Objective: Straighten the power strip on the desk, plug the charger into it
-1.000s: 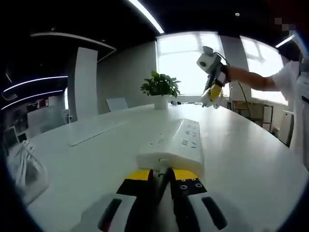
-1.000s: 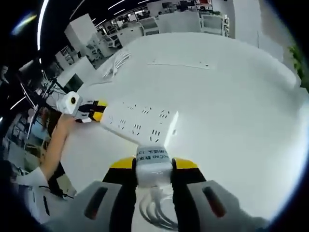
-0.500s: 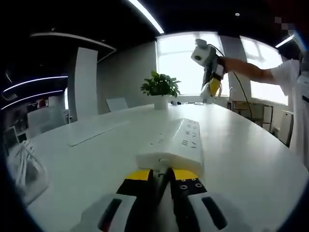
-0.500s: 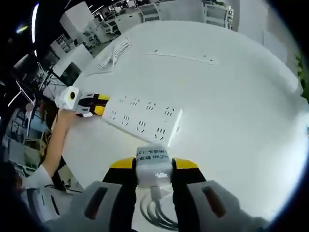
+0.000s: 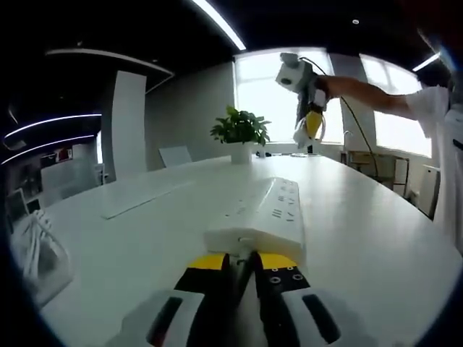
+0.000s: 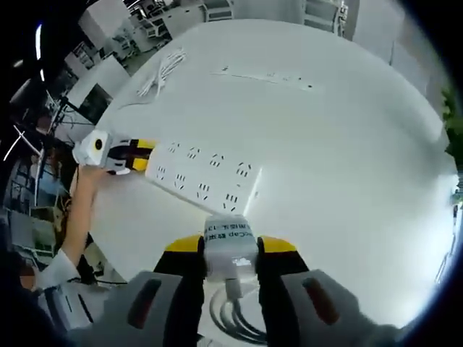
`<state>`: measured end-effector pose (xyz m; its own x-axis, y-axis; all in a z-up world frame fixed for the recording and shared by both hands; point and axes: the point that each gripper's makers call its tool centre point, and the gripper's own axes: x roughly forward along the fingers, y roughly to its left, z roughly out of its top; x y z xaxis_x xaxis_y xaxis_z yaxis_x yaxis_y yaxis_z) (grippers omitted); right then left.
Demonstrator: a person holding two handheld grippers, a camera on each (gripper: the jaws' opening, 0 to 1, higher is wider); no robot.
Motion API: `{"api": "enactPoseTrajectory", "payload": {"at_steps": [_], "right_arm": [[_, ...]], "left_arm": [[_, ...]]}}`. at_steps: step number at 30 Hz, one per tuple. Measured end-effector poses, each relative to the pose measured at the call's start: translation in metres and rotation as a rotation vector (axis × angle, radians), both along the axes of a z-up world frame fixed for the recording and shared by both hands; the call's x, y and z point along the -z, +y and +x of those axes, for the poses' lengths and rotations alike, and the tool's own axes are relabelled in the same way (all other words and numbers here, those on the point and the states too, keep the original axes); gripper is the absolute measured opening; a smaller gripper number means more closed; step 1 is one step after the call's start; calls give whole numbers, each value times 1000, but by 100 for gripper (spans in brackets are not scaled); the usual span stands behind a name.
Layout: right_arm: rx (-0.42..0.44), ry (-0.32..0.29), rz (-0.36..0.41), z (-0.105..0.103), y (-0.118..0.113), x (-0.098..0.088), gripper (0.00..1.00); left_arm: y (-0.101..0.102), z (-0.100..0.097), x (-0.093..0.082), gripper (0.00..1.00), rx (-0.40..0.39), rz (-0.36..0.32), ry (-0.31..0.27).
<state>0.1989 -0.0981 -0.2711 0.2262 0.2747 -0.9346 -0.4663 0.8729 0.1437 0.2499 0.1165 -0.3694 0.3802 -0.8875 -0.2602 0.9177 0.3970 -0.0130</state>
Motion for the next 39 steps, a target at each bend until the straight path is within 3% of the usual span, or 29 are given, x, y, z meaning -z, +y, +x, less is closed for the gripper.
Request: {"api": "enactPoseTrajectory", "payload": {"at_steps": [15,27,39], "right_arm": [[4,38,-128,5,2,-8,28],[-27,42,-130,9,25,-7,28],[-14,58,-173,9,24,-3,27]], "left_arm": [[0,1,0,17,0,0,1],[1,1,0,17,0,1,-1],[1,2,0,17,0,1,-3]]}}
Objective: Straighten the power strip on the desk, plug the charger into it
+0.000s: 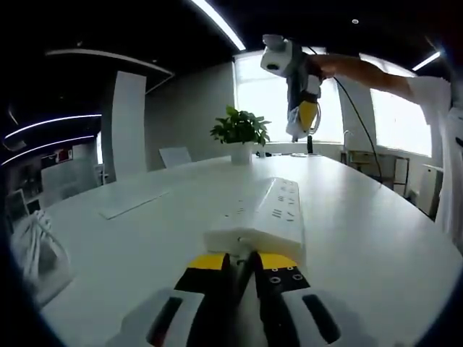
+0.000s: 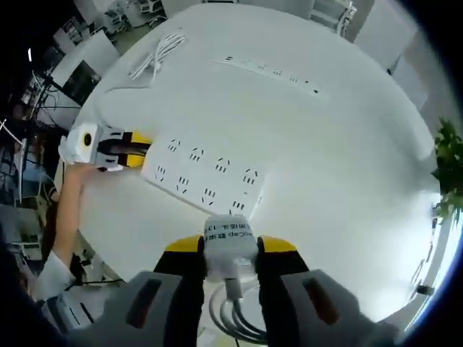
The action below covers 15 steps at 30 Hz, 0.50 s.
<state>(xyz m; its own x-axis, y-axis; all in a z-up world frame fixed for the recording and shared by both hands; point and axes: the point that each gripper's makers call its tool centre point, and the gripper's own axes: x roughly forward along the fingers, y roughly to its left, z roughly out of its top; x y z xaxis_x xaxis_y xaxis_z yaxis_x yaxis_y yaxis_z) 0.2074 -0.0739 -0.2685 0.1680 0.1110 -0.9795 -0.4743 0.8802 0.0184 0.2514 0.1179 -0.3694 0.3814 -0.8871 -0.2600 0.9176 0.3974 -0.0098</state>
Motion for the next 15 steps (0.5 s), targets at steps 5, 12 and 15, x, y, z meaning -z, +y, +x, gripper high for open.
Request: {"api": "enactPoseTrajectory", "payload": {"at_steps": [5,12,15], "right_arm": [[18,-2,-13,8,-3,1,27],[62,16,-25,7,-7,11,27],[76,29,-21,9,-7,15,27]], "left_arm": [[0,0,0,17,0,0,0],[0,1,0,17,0,0,0],[0,1,1,17,0,1,-2]]}}
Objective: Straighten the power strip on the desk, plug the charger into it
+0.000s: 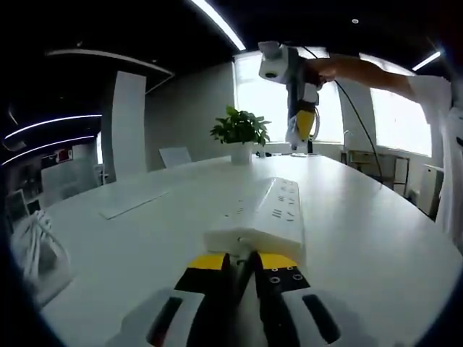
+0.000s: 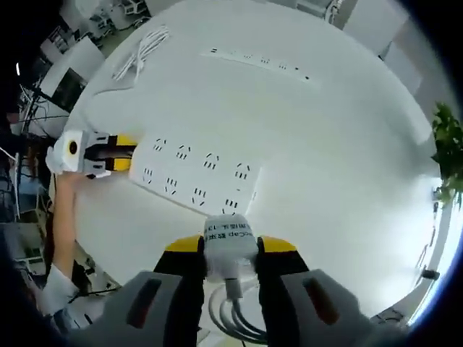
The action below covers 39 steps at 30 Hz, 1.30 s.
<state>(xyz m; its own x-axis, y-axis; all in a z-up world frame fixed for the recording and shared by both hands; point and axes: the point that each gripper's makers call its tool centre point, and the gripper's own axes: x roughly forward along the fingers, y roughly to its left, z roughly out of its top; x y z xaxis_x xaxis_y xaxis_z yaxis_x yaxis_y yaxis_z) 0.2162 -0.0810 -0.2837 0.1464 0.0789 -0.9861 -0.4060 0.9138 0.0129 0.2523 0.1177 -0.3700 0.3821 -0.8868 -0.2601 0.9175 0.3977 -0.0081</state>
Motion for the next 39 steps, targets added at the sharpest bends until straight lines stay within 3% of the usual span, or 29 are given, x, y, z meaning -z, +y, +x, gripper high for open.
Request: {"api": "enactPoseTrajectory", "payload": {"at_steps": [21,31,39], "right_arm": [[136,103,57,-8,3,34,28],[173,125,58,1,-5,50,27],[203,117,73,18,-7,50,27]], "left_arm": [[-1,-1,0,17,0,-1,0],[-1,-2,0,17,0,0,0],[-1,-2,0,17,-1,0,-2]]}}
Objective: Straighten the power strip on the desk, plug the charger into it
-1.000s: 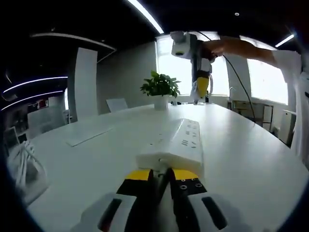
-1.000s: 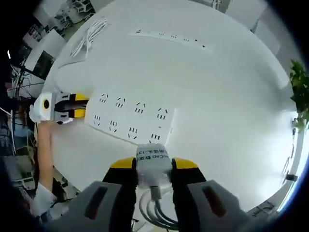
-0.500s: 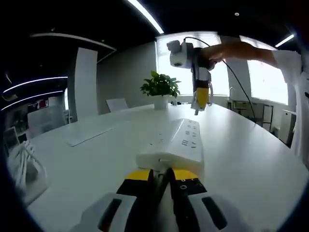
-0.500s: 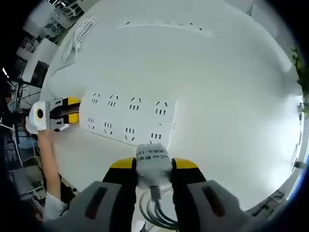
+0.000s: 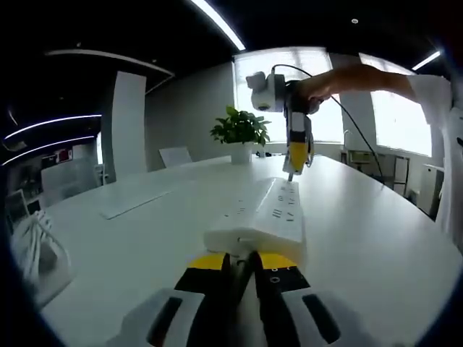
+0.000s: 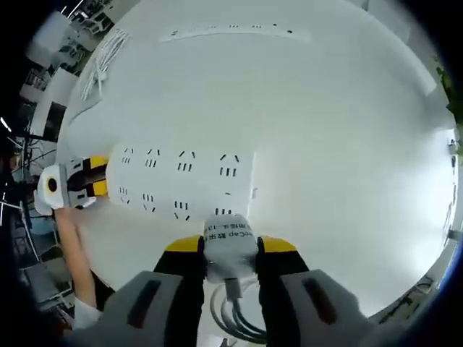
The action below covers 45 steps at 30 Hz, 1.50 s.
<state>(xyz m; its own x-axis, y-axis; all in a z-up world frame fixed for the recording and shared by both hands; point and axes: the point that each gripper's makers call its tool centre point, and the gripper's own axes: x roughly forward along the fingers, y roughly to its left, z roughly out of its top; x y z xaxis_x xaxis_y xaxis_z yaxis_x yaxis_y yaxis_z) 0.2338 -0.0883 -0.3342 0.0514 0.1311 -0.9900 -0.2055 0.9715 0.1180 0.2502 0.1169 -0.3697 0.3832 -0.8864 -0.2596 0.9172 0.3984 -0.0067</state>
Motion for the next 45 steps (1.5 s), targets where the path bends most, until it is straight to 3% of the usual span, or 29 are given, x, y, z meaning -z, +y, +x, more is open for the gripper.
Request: {"api": "enactPoseTrajectory", "payload": {"at_steps": [10,11,12,15,19,38,39,45], "right_arm": [[10,-8,-6,-1,7,8,27],[66,2,-16,-3,7,7,27],[21,-7,-9,-3,8,5,27],[30,-7,-9,-2,7,5,27],[162,-6,15,4,5,4,27],[169,-57,-88,13,6,2,26],[200,-44,-92,8,6,3,26],[157,-81,-132,-8,9,4,26]], "left_arm": [[0,0,0,17,0,0,-1],[1,0,0,17,0,0,-2],[1,0,0,17,0,0,-1],[1,0,0,17,0,0,-1],[1,0,0,17,-1,1,-2],[1,0,0,17,-5,3,-6],[1,0,0,17,-5,3,-6],[2,1,-1,17,-8,4,-10]]}}
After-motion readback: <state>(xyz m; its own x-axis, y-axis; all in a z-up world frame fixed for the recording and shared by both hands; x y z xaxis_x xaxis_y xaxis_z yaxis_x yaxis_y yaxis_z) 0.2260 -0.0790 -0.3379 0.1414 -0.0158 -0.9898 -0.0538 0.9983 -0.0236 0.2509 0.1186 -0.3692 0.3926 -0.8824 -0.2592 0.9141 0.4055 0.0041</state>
